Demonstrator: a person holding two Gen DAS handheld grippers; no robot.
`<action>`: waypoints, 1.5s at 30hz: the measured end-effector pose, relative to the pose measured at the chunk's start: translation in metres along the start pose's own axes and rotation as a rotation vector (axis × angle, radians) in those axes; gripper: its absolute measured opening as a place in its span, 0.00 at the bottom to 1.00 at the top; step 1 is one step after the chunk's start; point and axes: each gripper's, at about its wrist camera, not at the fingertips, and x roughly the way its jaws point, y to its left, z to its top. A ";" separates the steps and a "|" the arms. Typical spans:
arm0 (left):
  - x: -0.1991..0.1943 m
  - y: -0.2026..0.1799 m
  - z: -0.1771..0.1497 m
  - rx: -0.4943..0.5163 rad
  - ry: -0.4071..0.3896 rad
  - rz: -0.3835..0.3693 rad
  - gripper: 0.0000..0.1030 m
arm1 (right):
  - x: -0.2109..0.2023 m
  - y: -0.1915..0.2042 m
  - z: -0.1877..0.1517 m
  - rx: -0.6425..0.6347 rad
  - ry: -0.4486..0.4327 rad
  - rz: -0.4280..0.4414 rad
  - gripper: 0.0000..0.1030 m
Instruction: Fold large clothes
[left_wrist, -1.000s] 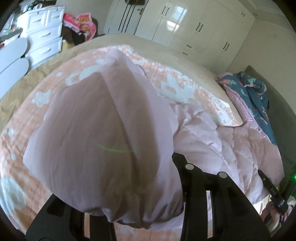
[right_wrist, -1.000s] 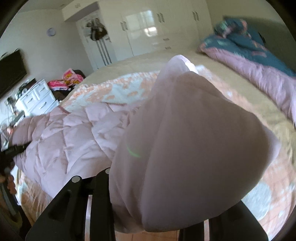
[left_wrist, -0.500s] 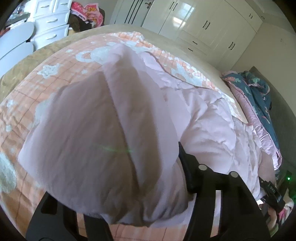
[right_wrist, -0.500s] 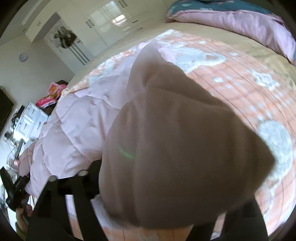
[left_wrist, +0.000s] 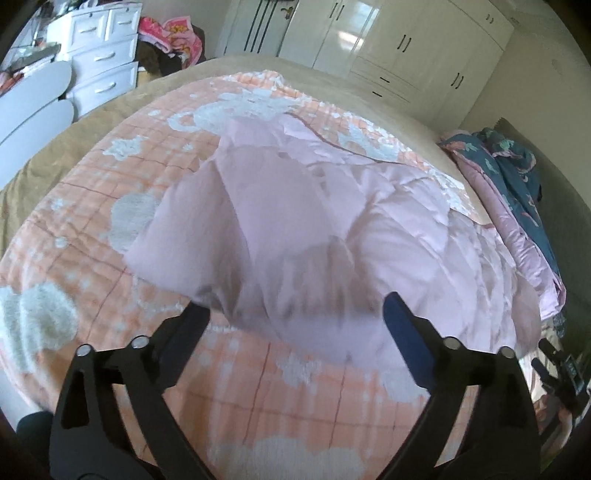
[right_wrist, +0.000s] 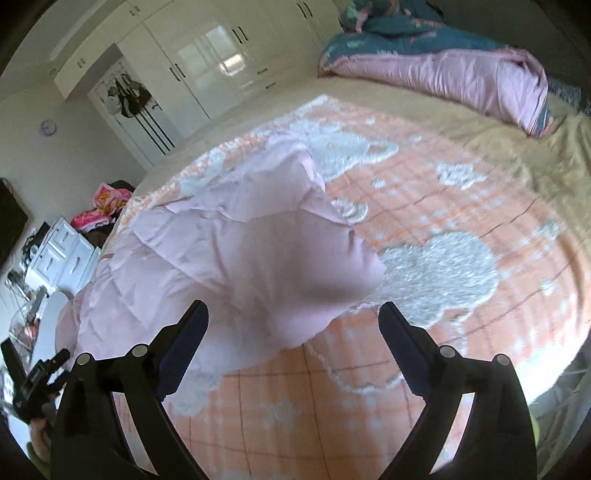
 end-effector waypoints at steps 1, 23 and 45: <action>-0.006 -0.002 -0.002 0.007 -0.006 -0.004 0.89 | -0.009 0.003 -0.002 -0.014 -0.013 0.000 0.94; -0.106 -0.072 -0.036 0.203 -0.159 -0.106 0.91 | -0.126 0.097 -0.042 -0.364 -0.220 0.084 0.96; -0.095 -0.086 -0.075 0.248 -0.108 -0.110 0.91 | -0.097 0.122 -0.085 -0.420 -0.089 0.096 0.96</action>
